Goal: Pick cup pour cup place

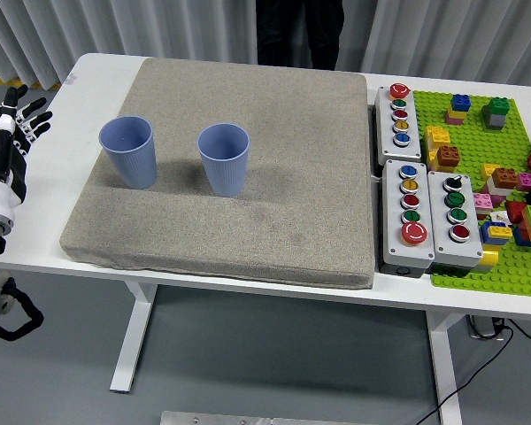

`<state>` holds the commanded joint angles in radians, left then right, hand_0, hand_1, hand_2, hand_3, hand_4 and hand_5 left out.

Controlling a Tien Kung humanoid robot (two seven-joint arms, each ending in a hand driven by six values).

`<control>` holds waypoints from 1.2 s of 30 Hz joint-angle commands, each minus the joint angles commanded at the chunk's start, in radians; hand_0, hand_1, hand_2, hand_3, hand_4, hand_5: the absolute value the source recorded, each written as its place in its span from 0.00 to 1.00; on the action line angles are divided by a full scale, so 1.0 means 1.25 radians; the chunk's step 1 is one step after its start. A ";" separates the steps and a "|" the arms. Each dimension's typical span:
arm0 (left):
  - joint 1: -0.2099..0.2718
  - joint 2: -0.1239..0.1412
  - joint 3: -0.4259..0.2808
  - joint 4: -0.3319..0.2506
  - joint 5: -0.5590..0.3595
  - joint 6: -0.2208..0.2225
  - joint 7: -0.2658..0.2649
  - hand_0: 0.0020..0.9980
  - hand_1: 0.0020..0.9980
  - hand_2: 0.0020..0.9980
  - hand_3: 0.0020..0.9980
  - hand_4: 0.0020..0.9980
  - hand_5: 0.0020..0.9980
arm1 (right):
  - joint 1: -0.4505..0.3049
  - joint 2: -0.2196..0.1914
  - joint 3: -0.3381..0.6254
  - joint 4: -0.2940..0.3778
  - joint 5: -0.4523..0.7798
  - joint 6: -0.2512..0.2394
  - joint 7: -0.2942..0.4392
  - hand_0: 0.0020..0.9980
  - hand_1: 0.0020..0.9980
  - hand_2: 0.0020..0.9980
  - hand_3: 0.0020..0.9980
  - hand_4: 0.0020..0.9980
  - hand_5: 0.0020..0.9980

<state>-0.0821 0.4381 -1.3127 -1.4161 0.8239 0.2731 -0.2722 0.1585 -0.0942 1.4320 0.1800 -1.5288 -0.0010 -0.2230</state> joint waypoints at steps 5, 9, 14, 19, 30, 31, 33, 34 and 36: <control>0.023 0.004 -0.013 0.010 0.045 -0.024 0.007 0.87 0.85 0.97 1.00 1.00 0.57 | -0.001 0.001 0.003 0.000 -0.010 0.002 -0.001 0.70 0.68 0.61 0.60 0.00 0.14; 0.039 0.004 -0.006 0.010 0.089 -0.057 0.028 0.87 0.85 0.97 1.00 1.00 0.57 | -0.002 0.001 0.005 0.000 -0.015 0.003 -0.001 0.70 0.68 0.61 0.60 0.00 0.14; 0.048 -0.001 0.014 0.014 0.110 -0.067 0.035 0.91 0.89 1.00 1.00 0.93 0.33 | -0.001 0.001 0.005 0.000 -0.014 0.004 -0.001 0.70 0.68 0.61 0.60 0.00 0.14; 0.051 -0.006 0.040 0.023 0.118 -0.063 0.035 0.92 0.90 1.00 1.00 0.94 0.34 | 0.001 0.002 0.005 0.000 -0.011 0.003 -0.001 0.69 0.68 0.61 0.60 0.00 0.14; 0.031 -0.031 0.085 0.059 0.149 -0.052 0.038 0.94 0.91 1.00 1.00 0.94 0.32 | 0.008 0.003 -0.002 0.000 -0.001 0.002 -0.001 0.69 0.68 0.61 0.60 0.00 0.15; 0.027 -0.035 0.090 0.065 0.148 -0.050 0.036 0.94 0.91 1.00 1.00 0.94 0.32 | 0.008 0.004 -0.003 0.000 0.001 0.001 -0.001 0.69 0.68 0.61 0.60 0.00 0.15; 0.017 -0.045 0.098 0.079 0.149 -0.047 0.034 0.94 0.91 1.00 1.00 0.94 0.32 | 0.008 0.004 -0.004 0.000 0.002 0.001 -0.001 0.69 0.68 0.61 0.60 0.00 0.15; 0.014 -0.047 0.099 0.083 0.148 -0.047 0.033 0.94 0.91 1.00 1.00 0.94 0.32 | 0.009 0.004 -0.004 0.000 0.002 0.002 -0.001 0.69 0.68 0.61 0.60 0.00 0.15; 0.003 -0.055 0.104 0.095 0.150 -0.047 0.032 0.94 0.92 1.00 1.00 0.93 0.31 | 0.008 0.005 -0.006 0.000 0.005 0.001 -0.001 0.69 0.68 0.61 0.60 0.00 0.15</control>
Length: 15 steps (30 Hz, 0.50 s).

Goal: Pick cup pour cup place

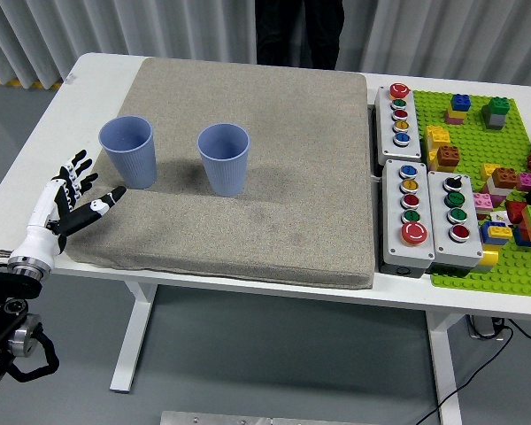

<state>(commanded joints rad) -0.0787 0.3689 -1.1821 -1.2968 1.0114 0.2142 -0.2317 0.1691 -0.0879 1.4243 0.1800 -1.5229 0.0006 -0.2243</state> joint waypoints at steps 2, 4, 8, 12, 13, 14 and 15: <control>-0.005 -0.004 0.003 0.005 0.003 0.000 0.000 0.94 0.92 1.00 1.00 0.93 0.31 | 0.000 0.000 -0.001 0.000 0.000 0.000 0.000 0.69 0.68 0.61 0.60 0.00 0.15; -0.013 -0.010 0.007 0.012 0.010 0.001 0.000 0.94 0.92 1.00 1.00 0.93 0.31 | 0.001 0.001 -0.002 0.000 0.002 0.000 0.000 0.69 0.68 0.61 0.60 0.00 0.15; -0.032 -0.025 0.008 0.035 0.025 0.004 0.001 0.96 0.92 1.00 1.00 0.93 0.31 | 0.003 0.001 -0.004 0.000 0.006 -0.001 0.000 0.69 0.68 0.61 0.60 0.00 0.14; -0.051 -0.036 0.009 0.057 0.031 0.005 0.001 0.98 0.92 1.00 1.00 0.92 0.31 | 0.004 0.002 -0.005 0.000 0.010 -0.002 0.000 0.69 0.68 0.61 0.60 0.00 0.15; -0.057 -0.039 0.010 0.063 0.034 0.005 0.001 0.98 0.92 1.00 1.00 0.92 0.31 | 0.004 0.002 -0.006 0.000 0.011 -0.001 0.000 0.69 0.68 0.61 0.60 0.00 0.15; -0.058 -0.040 0.010 0.064 0.034 0.005 0.001 0.98 0.92 1.00 1.00 0.92 0.31 | 0.004 0.002 -0.007 0.000 0.011 -0.001 0.000 0.69 0.68 0.61 0.60 0.00 0.15; -0.063 -0.042 0.011 0.069 0.034 0.005 0.000 0.98 0.92 1.00 1.00 0.92 0.31 | 0.005 0.002 -0.007 0.000 0.012 -0.002 0.000 0.69 0.68 0.61 0.60 0.00 0.15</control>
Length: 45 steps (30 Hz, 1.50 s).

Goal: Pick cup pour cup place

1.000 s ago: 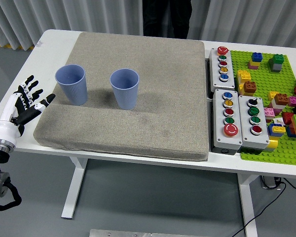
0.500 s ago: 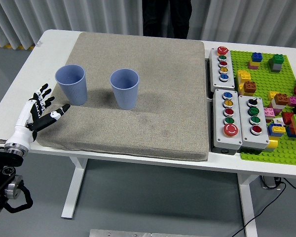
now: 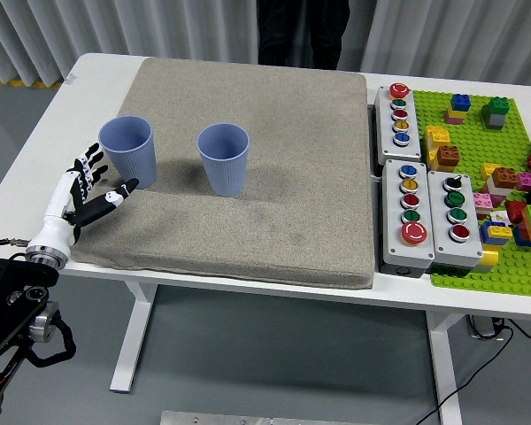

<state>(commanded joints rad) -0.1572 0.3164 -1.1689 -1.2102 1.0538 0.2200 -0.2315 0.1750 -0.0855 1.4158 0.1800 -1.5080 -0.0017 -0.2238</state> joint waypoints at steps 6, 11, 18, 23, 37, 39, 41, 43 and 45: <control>-0.018 -0.009 -0.002 0.022 0.000 0.001 -0.002 0.97 0.92 1.00 1.00 0.92 0.31 | 0.000 0.001 -0.003 0.000 0.005 -0.001 0.000 0.69 0.68 0.61 0.60 0.00 0.14; -0.040 -0.016 0.003 0.050 0.001 0.003 -0.002 0.98 0.93 1.00 1.00 0.92 0.31 | 0.000 0.001 -0.004 0.000 0.008 -0.001 0.000 0.69 0.68 0.61 0.60 0.00 0.14; -0.063 -0.029 0.007 0.077 0.014 0.007 -0.001 0.98 0.93 1.00 1.00 0.92 0.31 | 0.001 0.002 -0.004 0.000 0.010 -0.002 0.000 0.69 0.68 0.61 0.60 0.00 0.14; -0.070 -0.035 0.007 0.090 0.019 0.010 -0.001 0.98 0.93 1.00 1.00 0.92 0.31 | 0.000 0.002 -0.005 0.000 0.010 -0.002 0.000 0.69 0.68 0.61 0.60 0.00 0.14; -0.087 -0.048 0.021 0.109 0.006 0.012 -0.004 0.99 0.93 1.00 1.00 0.92 0.33 | -0.002 0.001 0.001 0.000 0.001 -0.001 0.001 0.69 0.68 0.61 0.60 0.00 0.15; -0.091 -0.049 0.024 0.112 0.005 0.012 -0.004 0.98 0.93 1.00 1.00 0.93 0.33 | -0.001 0.001 0.001 0.000 0.001 -0.001 0.001 0.69 0.68 0.61 0.60 0.00 0.15; -0.094 -0.051 0.025 0.113 0.006 0.012 -0.003 0.98 0.93 1.00 1.00 0.93 0.33 | 0.000 0.001 0.001 0.000 0.003 -0.001 0.001 0.69 0.68 0.61 0.60 0.00 0.15; -0.097 -0.052 0.026 0.114 0.007 0.012 -0.003 0.98 0.93 1.00 1.00 0.93 0.33 | 0.001 0.001 0.001 0.000 0.004 -0.002 0.002 0.69 0.68 0.61 0.60 0.00 0.15; -0.100 -0.053 0.027 0.116 0.008 0.012 -0.003 0.98 0.93 1.00 1.00 0.93 0.34 | 0.001 0.000 0.000 0.000 0.004 -0.001 0.002 0.69 0.68 0.61 0.60 0.00 0.15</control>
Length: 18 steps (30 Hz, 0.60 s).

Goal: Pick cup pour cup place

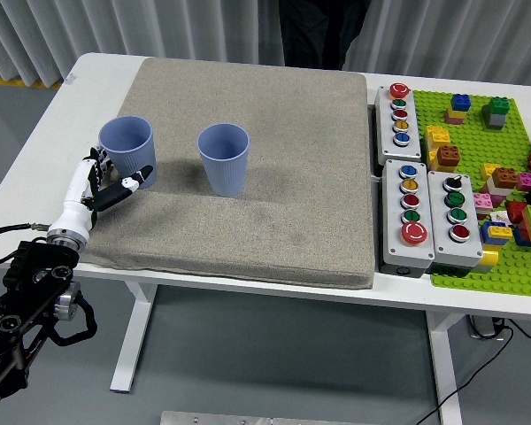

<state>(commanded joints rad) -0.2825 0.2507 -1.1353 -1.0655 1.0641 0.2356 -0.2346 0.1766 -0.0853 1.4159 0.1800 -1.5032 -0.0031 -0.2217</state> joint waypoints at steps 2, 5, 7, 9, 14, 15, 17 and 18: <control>-0.004 -0.001 0.001 0.002 0.001 0.000 0.000 0.98 0.93 1.00 1.00 0.93 0.34 | 0.001 0.000 0.000 0.000 0.000 0.000 0.000 0.69 0.68 0.61 0.60 0.00 0.15; -0.007 -0.002 0.002 0.003 -0.001 0.001 0.000 0.98 0.93 1.00 1.00 0.93 0.34 | 0.001 -0.001 0.001 0.000 0.000 0.000 0.000 0.69 0.68 0.61 0.60 0.00 0.15; -0.011 -0.002 0.004 0.002 -0.002 0.001 0.000 0.99 0.93 1.00 1.00 0.93 0.34 | 0.002 -0.001 0.001 0.000 0.001 -0.001 0.001 0.69 0.68 0.62 0.60 0.00 0.15; -0.015 -0.002 0.006 0.003 -0.001 0.002 0.000 0.99 0.93 1.00 1.00 0.93 0.34 | 0.003 -0.001 0.001 0.000 0.000 -0.001 0.001 0.69 0.68 0.62 0.60 0.00 0.15; -0.029 -0.005 0.009 0.012 -0.002 0.003 0.000 0.99 0.93 1.00 1.00 0.93 0.34 | 0.006 -0.002 0.001 0.000 0.001 0.000 0.001 0.70 0.68 0.61 0.60 0.00 0.15; -0.031 -0.007 0.009 0.014 -0.003 0.002 0.000 0.99 0.93 1.00 1.00 0.93 0.34 | 0.007 -0.002 0.000 0.000 0.001 0.000 0.001 0.70 0.68 0.61 0.60 0.00 0.15; -0.035 -0.011 0.010 0.018 -0.002 0.002 0.000 0.99 0.93 1.00 1.00 0.93 0.34 | 0.007 -0.002 0.000 0.000 0.001 0.000 0.001 0.70 0.68 0.61 0.60 0.00 0.15; -0.036 -0.011 0.010 0.019 -0.002 0.002 0.000 0.99 0.93 1.00 1.00 0.93 0.34 | 0.007 -0.002 0.000 0.000 0.001 0.000 0.001 0.70 0.68 0.61 0.60 0.00 0.15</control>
<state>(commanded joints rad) -0.3274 0.2365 -1.1222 -1.0417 1.0611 0.2387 -0.2351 0.1860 -0.0876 1.4155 0.1800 -1.5018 -0.0035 -0.2209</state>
